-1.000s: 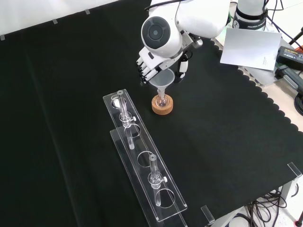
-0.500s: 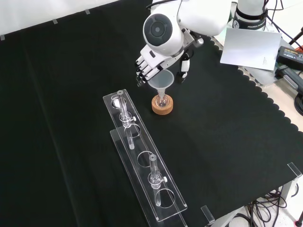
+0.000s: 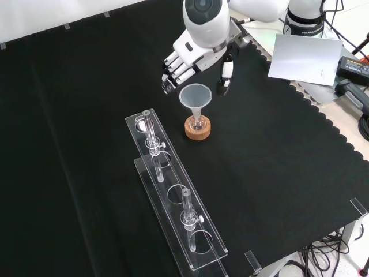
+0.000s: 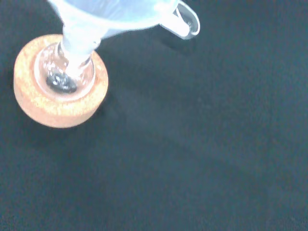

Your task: Place the funnel on the round-bottom flask.

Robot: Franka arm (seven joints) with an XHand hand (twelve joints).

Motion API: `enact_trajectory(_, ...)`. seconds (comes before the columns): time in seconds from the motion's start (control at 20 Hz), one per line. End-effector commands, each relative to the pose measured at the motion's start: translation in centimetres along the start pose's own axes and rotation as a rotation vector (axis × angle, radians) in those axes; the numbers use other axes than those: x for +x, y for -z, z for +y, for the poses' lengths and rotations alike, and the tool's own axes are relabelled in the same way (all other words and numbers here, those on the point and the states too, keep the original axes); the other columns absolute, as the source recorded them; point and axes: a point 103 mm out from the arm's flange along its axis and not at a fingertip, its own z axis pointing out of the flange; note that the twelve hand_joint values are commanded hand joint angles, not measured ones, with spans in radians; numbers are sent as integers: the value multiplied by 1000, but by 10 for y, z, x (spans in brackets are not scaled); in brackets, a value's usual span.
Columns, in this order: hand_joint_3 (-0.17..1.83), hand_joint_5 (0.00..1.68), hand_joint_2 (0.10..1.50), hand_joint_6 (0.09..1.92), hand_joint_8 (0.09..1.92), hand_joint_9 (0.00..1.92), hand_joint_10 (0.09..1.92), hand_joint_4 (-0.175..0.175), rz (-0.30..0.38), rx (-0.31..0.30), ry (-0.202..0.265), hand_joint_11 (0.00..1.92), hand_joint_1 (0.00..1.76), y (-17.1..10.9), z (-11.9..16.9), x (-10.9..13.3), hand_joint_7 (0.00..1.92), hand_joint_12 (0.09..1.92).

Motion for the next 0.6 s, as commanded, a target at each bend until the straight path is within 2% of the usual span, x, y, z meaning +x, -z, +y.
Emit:
enact_trajectory(0.05,171,97,730,87,158,192,735,-41,119,-59,32,170,551,18,-13,-35,131,1399)
enact_trajectory(0.2,161,131,741,87,437,251,710,-43,219,-28,30,194,564,19,-8,-58,50,1390)
enact_trajectory(0.3,159,142,743,87,560,265,712,-45,245,-40,18,206,566,20,-6,-71,15,1388)
enact_trajectory(0.6,159,161,745,87,631,287,720,-48,277,-33,8,223,565,19,3,-90,32,1389)
